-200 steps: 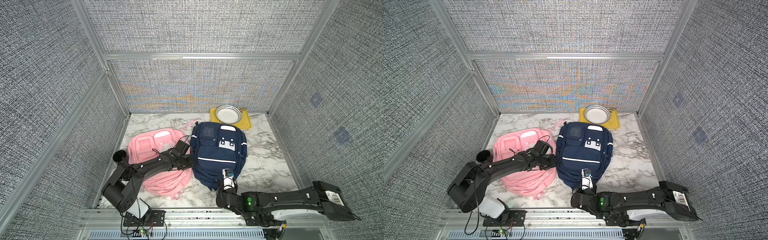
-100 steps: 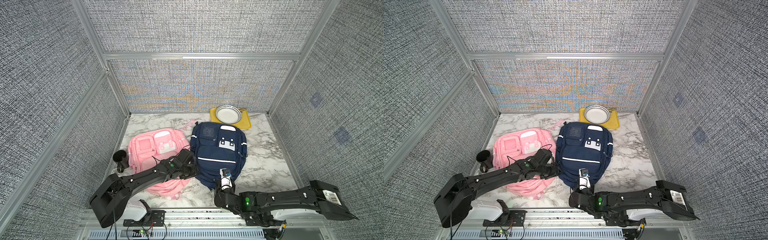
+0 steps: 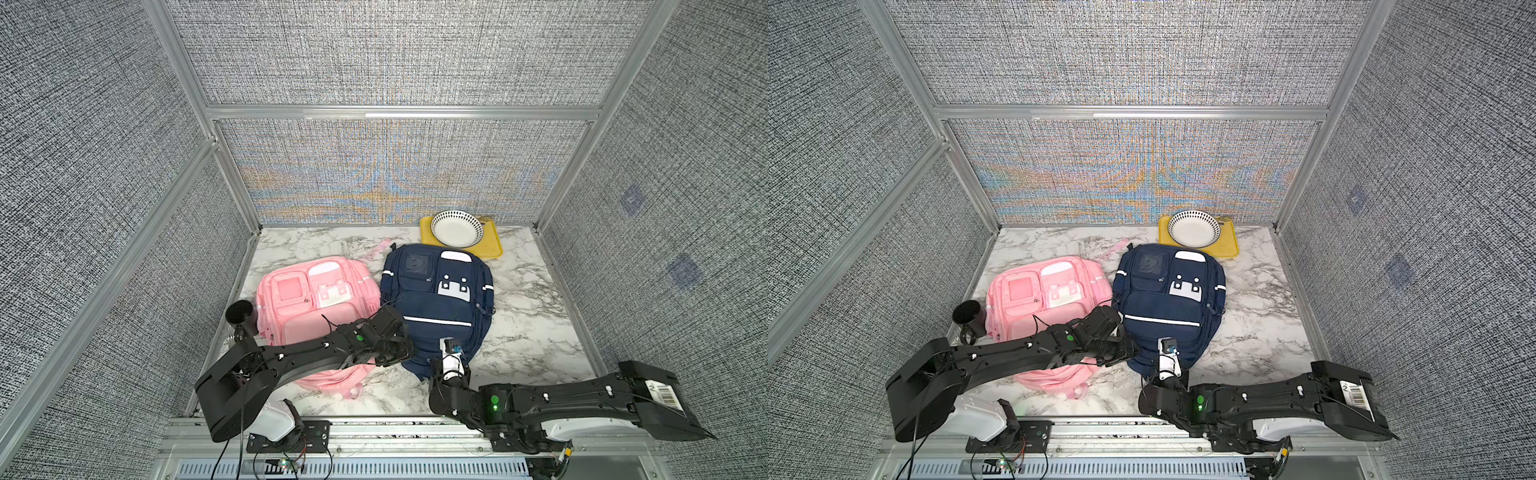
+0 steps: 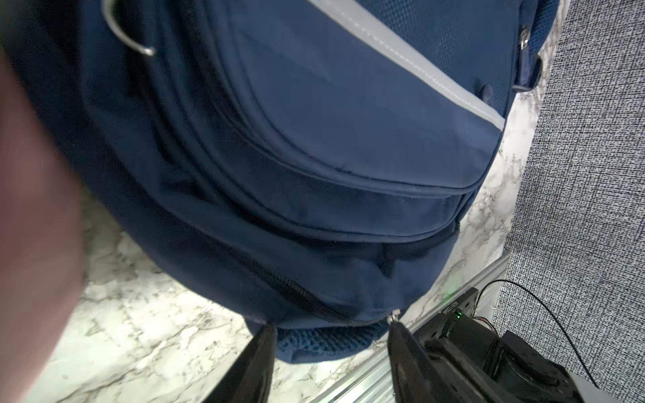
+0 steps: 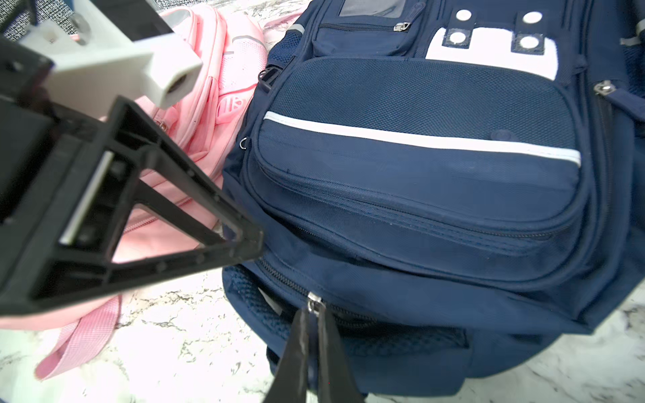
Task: Zip up the backpack
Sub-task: Zip the zipper on the backpack.
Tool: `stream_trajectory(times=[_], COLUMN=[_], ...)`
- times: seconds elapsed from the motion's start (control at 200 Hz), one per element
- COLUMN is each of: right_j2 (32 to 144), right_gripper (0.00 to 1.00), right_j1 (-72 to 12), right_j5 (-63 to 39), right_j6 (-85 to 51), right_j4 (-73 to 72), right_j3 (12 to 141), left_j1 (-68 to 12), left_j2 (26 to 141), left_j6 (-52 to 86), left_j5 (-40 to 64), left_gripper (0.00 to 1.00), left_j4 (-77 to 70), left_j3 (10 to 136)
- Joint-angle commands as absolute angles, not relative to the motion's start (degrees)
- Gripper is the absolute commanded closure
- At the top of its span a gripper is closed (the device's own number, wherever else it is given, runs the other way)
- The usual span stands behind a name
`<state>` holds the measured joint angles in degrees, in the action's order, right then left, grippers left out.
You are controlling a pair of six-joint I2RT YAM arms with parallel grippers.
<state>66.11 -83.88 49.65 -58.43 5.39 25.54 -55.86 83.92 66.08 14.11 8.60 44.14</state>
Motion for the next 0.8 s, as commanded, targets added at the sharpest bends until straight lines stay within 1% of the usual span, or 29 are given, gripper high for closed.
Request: stream_trajectory(times=[0.0, 0.225, 0.335, 0.4, 0.51, 0.536, 0.581, 0.621, 0.796], right_j2=[65.79, 65.31, 64.67, 64.06, 62.71, 62.4, 61.83, 61.35, 59.28], right_gripper=[1.0, 1.0, 1.0, 1.0, 1.0, 1.0, 1.0, 1.0, 1.0], right_j1=[-83.85, -84.16, -84.36, -84.46, -84.55, -84.57, -84.55, -84.55, -84.46], right_j5=[49.75, 47.62, 47.42, 47.37, 47.48, 47.62, 47.85, 48.18, 49.28], right_j6=[-57.41, -57.17, -56.91, -56.8, -57.78, -58.14, -58.81, -59.48, -61.94], right_j4=[4.79, 5.28, 5.35, 5.36, 6.02, 6.55, 7.53, 8.5, 13.16], right_j3=[26.16, 25.72, 25.4, 25.13, 24.35, 24.14, 23.84, 23.68, 23.18], left_j1=[-56.08, -55.98, -55.82, -55.55, -54.38, -54.12, -53.61, -53.23, -51.45], left_j2=[84.27, 85.34, 86.96, 87.79, 88.51, 88.35, 87.81, 87.1, 83.55], left_j6=[67.33, 66.64, 65.93, 66.22, 65.7, 65.66, 65.49, 65.28, 63.61], left_j5=[13.92, 11.28, 10.88, 10.46, 10.72, 10.72, 10.65, 10.4, 8.97], left_gripper=[0.46, 0.46, 0.49, 0.57, 0.85, 0.9, 0.97, 1.0, 1.0], left_j4=[6.24, 7.09, 7.12, 7.21, 7.21, 7.22, 7.29, 7.57, 10.93], left_j3=[44.09, 44.99, 45.78, 46.01, 45.66, 45.42, 44.96, 44.53, 43.47])
